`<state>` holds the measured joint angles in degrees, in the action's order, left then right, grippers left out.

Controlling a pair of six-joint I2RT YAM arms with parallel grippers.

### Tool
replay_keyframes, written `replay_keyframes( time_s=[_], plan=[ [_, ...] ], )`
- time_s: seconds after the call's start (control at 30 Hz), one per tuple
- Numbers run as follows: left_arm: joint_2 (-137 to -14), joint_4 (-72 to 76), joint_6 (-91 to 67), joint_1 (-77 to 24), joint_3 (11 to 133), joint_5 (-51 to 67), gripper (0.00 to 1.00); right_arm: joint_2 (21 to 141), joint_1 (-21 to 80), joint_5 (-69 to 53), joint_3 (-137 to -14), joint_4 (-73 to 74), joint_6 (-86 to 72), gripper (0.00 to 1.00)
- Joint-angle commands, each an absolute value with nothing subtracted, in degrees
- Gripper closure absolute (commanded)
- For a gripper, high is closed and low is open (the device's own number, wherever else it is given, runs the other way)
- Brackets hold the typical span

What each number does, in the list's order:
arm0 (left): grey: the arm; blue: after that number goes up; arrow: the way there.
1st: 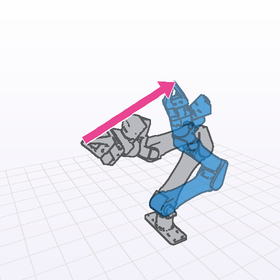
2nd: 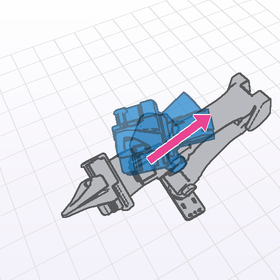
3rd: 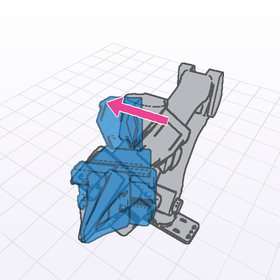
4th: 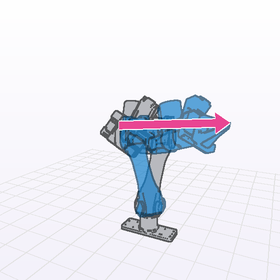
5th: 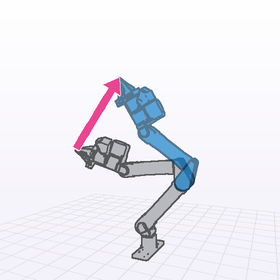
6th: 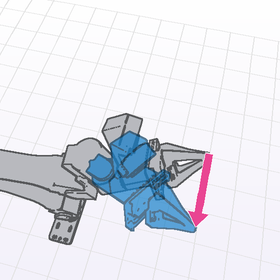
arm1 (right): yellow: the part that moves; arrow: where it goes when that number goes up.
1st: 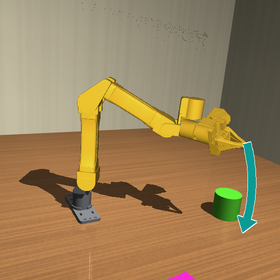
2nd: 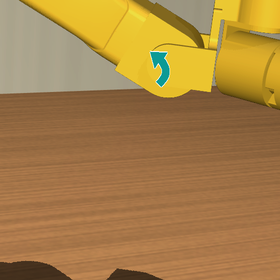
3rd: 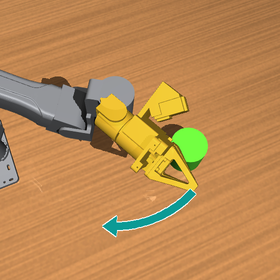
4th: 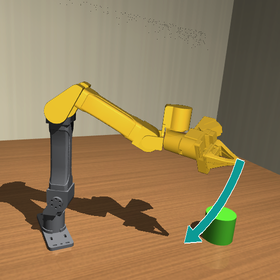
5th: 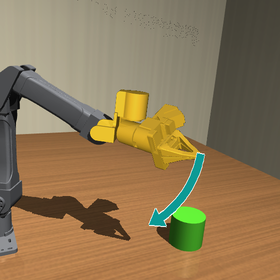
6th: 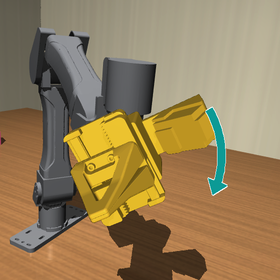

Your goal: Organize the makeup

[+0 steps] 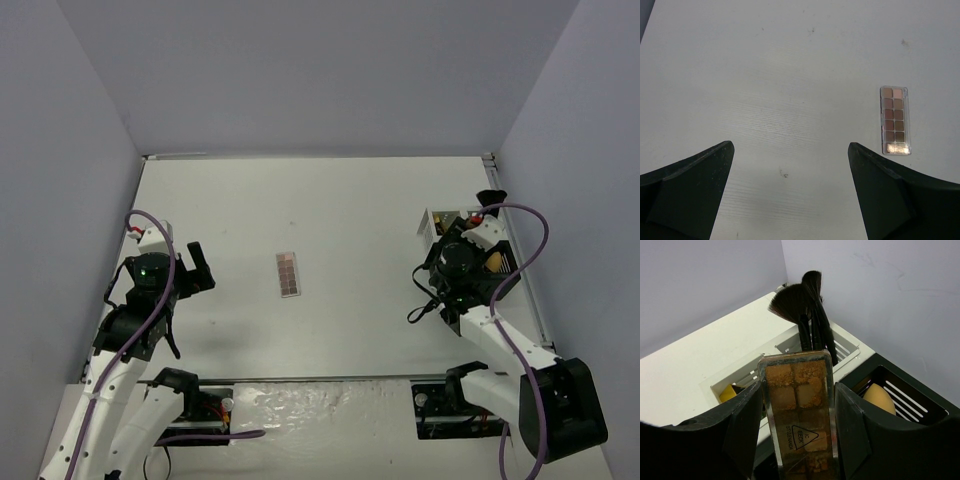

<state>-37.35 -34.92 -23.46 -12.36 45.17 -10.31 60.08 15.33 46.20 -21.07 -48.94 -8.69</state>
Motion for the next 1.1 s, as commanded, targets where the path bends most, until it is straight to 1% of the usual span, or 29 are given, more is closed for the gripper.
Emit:
replay_keyframes(
  time_s=[0.0, 0.1, 0.2, 0.23, 0.33, 0.47, 0.57, 0.67, 0.73, 0.8, 0.93, 1.0, 1.07],
  plan=[
    [-38.1, -32.9, -24.1, -12.0, 46.8, -10.0, 0.03, 60.2, 15.0, 47.1, -21.4, -55.5, -9.1, 0.68],
    [-38.1, -32.8, -24.1, -12.0, 46.8, -9.9, 0.03, 59.2, 15.0, 46.8, -21.6, -54.3, -9.1, 0.56],
    [-38.1, -32.7, -24.1, -12.1, 46.8, -9.9, 0.03, 58.0, 15.0, 46.4, -21.9, -52.4, -9.1, 0.39],
    [-38.1, -32.8, -24.1, -12.1, 46.8, -9.9, 0.03, 57.5, 15.0, 45.8, -22.0, -51.8, -9.1, 0.35],
    [-38.1, -32.8, -24.1, -12.1, 46.8, -9.9, 0.03, 55.6, 15.0, 43.7, -22.4, -49.2, -9.1, 0.29],
    [-38.0, -32.8, -24.1, -12.0, 46.8, -10.0, 0.03, 53.7, 15.2, 40.3, -24.4, -44.6, -9.6, 0.27],
    [-38.0, -32.9, -24.1, -12.0, 46.8, -10.0, 0.03, 52.1, 15.6, 31.1, -27.7, -37.6, -10.1, 0.26],
    [-38.0, -32.8, -24.1, -12.0, 46.8, -10.0, 0.03, 54.1, 16.7, 23.8, -34.8, -28.7, -11.1, 0.26],
    [-38.1, -32.8, -24.1, -11.9, 46.8, -10.0, 0.03, 57.7, 20.4, 20.8, -39.4, -22.3, -11.9, 0.26],
    [-38.1, -32.8, -24.1, -11.9, 46.8, -9.9, 0.03, 61.7, 26.0, 21.1, -44.2, -17.1, -12.4, 0.25],
    [-38.3, -32.9, -24.2, -11.6, 46.8, -9.8, 0.03, 70.2, 34.2, 20.5, -55.0, -6.8, -15.7, 0.19],
    [-38.3, -32.9, -24.2, -11.5, 46.8, -9.8, 0.03, 79.5, 40.6, 20.7, -60.7, -2.5, -18.7, 0.16],
    [-38.3, -32.9, -24.2, -11.4, 46.8, -9.9, 0.03, 85.3, 44.3, 20.8, -65.3, 0.9, -20.2, 0.13]
  ],
)
